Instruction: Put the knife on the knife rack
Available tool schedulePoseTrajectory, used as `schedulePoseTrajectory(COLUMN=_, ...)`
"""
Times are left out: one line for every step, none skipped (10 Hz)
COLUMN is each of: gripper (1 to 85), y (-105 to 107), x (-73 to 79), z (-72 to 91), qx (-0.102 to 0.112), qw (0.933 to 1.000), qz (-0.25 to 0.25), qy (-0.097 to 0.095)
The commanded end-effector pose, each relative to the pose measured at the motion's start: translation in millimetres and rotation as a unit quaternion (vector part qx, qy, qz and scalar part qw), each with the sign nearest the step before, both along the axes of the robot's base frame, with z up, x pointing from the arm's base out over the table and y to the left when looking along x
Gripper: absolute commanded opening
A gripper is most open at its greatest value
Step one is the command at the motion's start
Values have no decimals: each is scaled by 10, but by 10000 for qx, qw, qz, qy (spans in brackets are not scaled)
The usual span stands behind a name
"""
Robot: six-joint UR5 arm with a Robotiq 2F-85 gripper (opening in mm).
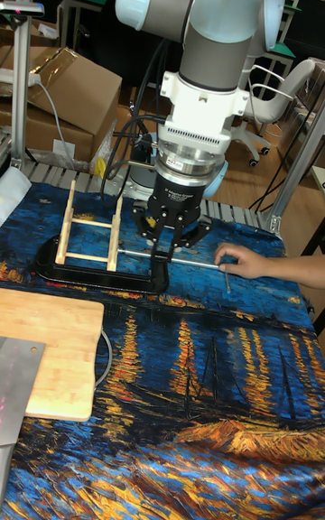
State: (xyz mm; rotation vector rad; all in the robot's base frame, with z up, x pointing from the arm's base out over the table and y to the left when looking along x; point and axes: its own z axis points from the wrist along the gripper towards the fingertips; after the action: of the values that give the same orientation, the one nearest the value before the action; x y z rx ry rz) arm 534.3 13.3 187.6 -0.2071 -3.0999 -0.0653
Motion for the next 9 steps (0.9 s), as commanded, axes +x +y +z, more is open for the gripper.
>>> schedulePoseTrajectory(gripper=10, y=46, x=-12, z=13, qx=69, qw=9998, qz=-169, qy=31)
schedulePoseTrajectory(gripper=10, y=46, x=-13, z=10, qx=69, qw=9998, qz=-162, qy=31)
schedulePoseTrajectory(gripper=10, y=38, x=-14, z=8, qx=54, qw=9998, qz=-162, qy=31)
schedulePoseTrajectory(gripper=10, y=34, x=-12, z=8, qx=39, qw=9999, qz=-154, qy=30)
schedulePoseTrajectory(gripper=10, y=23, x=-13, z=9, qx=17, qw=9999, qz=-139, qy=29)
schedulePoseTrajectory(gripper=10, y=18, x=-12, z=10, qx=2, qw=9999, qz=-124, qy=29)
schedulePoseTrajectory(gripper=10, y=13, x=-9, z=13, qx=-21, qw=9999, qz=-116, qy=28)
schedulePoseTrajectory(gripper=10, y=4, x=-7, z=16, qx=-52, qw=9999, qz=-108, qy=35)
schedulePoseTrajectory(gripper=10, y=8, x=-9, z=18, qx=-51, qw=9999, qz=-100, qy=43)
